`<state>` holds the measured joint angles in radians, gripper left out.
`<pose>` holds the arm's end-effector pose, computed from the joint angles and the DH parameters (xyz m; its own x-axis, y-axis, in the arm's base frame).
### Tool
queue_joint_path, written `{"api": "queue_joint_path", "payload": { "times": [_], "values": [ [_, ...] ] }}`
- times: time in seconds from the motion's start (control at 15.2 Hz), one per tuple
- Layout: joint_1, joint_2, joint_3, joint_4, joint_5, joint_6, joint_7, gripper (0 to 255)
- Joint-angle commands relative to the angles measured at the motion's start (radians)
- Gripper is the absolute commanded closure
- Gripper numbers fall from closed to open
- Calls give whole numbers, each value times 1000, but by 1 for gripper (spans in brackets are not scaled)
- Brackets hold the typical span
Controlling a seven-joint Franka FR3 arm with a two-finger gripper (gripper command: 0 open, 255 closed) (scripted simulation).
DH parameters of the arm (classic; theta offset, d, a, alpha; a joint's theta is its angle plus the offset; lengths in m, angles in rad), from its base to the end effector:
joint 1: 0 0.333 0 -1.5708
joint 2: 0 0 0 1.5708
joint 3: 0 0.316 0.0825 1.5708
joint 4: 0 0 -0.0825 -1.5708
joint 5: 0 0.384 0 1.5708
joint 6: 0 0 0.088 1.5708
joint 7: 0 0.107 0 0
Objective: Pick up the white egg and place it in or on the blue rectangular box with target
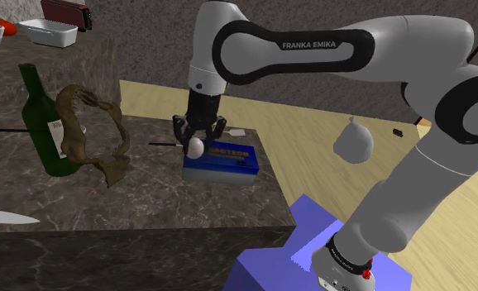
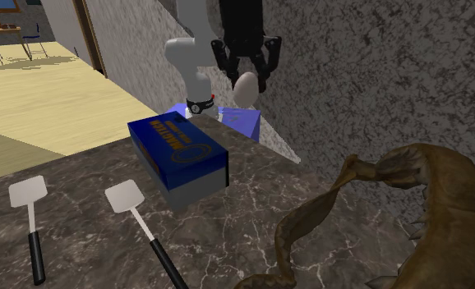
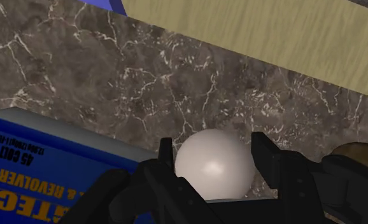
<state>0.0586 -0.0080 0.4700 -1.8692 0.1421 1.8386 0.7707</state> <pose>0.4753 0.2915 0.5100 0.9559 -0.2719 -0.1106 -0.2810 -0.9566 -0.0767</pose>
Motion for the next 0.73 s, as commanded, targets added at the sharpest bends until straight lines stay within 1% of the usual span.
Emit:
{"api": "queue_joint_path", "payload": {
  "times": [0.0, 0.33, 0.66],
  "values": [
    [-28, -32, -28, -33, 13, -3, -61, 255],
    [-86, -74, -96, -70, 20, -23, -188, 255],
    [-142, -88, -163, -79, 12, -44, -308, 255]
  ]
}}
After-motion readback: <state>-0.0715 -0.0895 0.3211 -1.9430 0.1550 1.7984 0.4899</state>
